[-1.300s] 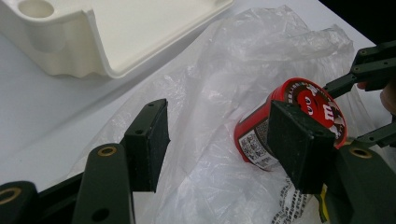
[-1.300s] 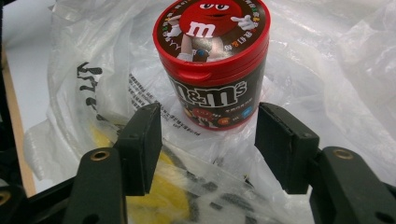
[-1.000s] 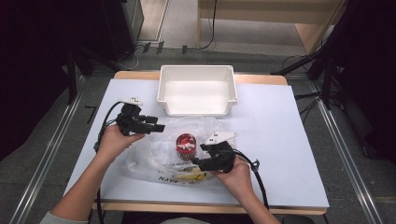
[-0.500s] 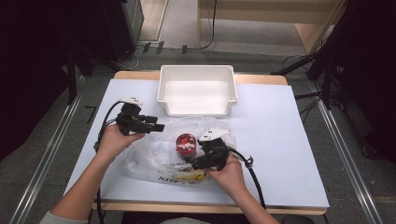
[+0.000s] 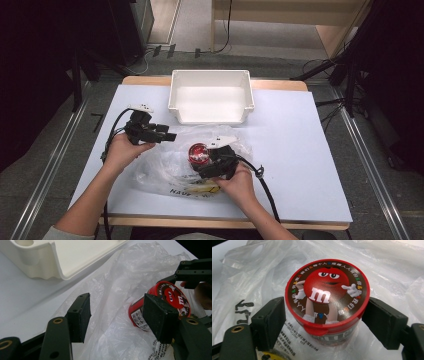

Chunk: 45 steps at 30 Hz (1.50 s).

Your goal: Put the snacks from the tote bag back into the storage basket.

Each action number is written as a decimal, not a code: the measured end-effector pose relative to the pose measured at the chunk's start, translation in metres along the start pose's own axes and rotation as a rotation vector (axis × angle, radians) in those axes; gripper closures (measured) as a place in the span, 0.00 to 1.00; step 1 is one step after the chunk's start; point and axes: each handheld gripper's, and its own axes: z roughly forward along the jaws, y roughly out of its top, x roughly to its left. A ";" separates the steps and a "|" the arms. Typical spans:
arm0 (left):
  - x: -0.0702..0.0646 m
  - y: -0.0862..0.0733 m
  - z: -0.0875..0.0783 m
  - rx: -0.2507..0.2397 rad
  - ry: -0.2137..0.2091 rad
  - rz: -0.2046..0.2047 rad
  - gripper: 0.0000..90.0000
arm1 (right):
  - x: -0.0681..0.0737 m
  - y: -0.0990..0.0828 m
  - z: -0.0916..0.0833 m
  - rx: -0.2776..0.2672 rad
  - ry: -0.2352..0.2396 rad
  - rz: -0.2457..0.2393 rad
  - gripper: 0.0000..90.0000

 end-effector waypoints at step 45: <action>0.001 -0.001 0.000 0.005 -0.003 -0.009 0.46 | -0.010 0.002 0.003 0.010 -0.014 -0.019 0.29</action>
